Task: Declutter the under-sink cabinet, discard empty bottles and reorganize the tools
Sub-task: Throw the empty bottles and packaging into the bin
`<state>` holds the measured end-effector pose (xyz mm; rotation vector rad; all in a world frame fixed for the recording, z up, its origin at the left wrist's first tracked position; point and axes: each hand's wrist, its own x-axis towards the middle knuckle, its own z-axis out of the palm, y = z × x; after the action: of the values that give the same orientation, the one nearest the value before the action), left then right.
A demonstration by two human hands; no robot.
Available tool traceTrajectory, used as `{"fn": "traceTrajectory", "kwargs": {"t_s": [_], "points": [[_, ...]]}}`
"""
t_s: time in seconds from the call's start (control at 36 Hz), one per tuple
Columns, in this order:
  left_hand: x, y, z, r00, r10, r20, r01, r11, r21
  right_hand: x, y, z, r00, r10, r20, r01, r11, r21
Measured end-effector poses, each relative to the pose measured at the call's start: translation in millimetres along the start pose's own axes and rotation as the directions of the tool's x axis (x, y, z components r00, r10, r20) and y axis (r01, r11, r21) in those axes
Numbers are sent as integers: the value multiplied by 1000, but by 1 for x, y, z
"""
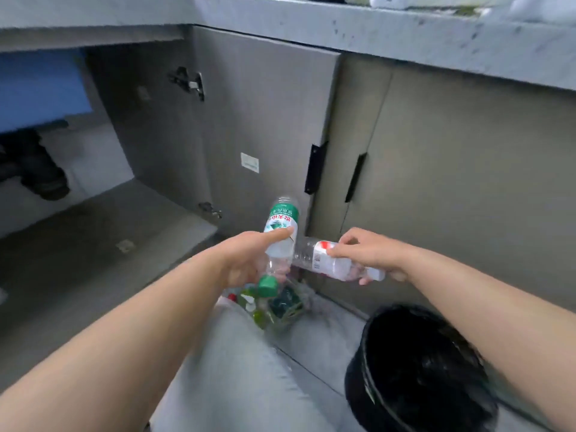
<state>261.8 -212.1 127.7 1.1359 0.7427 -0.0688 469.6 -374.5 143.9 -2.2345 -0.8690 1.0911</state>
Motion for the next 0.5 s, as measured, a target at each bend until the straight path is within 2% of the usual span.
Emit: {"fn": "traceTrajectory", "kwargs": {"t_s": [0.11, 0.22, 0.33, 0.42, 0.5], "points": [[16, -18, 65, 993, -67, 97, 59, 995, 76, -61, 77, -52, 984, 171, 41, -171, 985, -9], [30, -41, 108, 997, -74, 39, 68, 988, 140, -110, 131, -84, 944, 314, 103, -298, 943, -150], [35, -60, 124, 997, -68, 34, 61, 985, 159, -118, 167, -80, 893, 448, 44, -414, 855, -313], [35, -63, 128, 998, 8, 55, -17, 984, 176, -98, 187, -55, 886, 463, 2, -435, 834, -340], [34, -65, 131, 994, 44, 96, -59, 984, 169, -71, 210, -23, 910, 401, -109, -413, 849, -330]]}}
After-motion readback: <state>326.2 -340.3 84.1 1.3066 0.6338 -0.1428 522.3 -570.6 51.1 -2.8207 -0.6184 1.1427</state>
